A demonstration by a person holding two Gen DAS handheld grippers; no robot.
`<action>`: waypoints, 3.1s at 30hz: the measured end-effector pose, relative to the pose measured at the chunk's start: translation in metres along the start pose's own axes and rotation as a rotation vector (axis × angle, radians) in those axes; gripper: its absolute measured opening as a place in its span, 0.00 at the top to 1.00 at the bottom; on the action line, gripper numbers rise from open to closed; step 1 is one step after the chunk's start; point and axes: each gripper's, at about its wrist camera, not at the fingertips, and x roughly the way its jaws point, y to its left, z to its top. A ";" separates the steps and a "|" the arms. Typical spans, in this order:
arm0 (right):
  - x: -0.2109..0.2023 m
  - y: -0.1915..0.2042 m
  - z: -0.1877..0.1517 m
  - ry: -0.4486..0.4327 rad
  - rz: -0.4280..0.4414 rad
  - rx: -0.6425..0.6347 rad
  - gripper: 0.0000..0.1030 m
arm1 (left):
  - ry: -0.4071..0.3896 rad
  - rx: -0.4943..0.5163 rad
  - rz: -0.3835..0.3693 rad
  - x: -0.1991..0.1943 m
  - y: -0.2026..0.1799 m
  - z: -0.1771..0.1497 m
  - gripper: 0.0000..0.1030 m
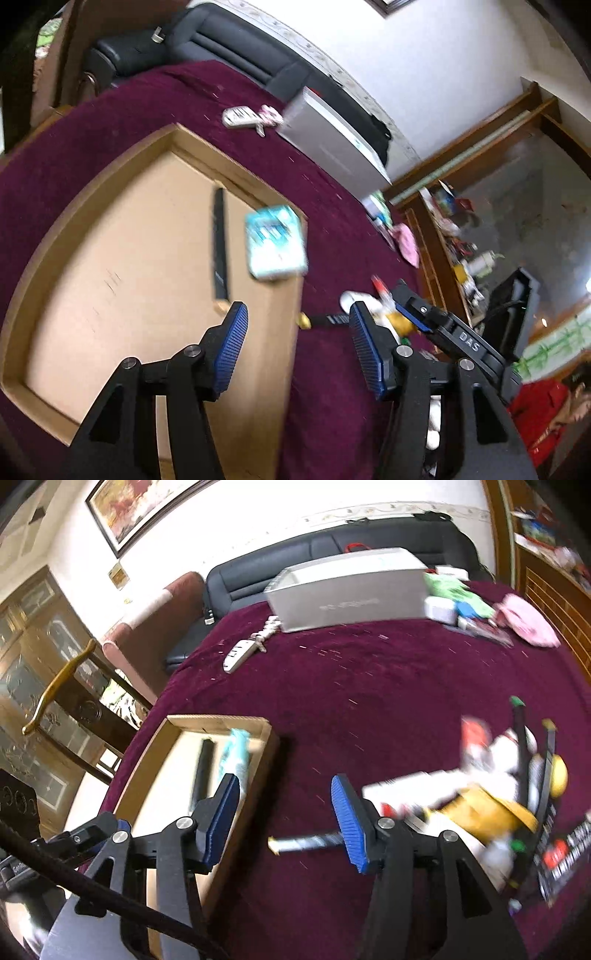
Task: Organize objects
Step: 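Move both grippers back over the pile of objects, then grasp a black marker with the left gripper while the right grasps a white charger, then lower the marker into the box and open while the right gripper releases the charger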
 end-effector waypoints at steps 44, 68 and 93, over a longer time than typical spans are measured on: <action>-0.025 -0.102 -0.018 0.034 0.041 -0.012 0.48 | 0.331 1.015 0.385 0.197 -0.137 -0.052 0.52; 0.035 -0.056 -0.033 0.170 -0.188 -0.344 0.81 | 0.298 0.795 0.233 0.145 -0.123 -0.087 0.89; -0.053 0.031 -0.039 0.044 -0.004 -0.321 0.80 | -0.053 0.519 0.073 -0.033 -0.067 -0.035 0.89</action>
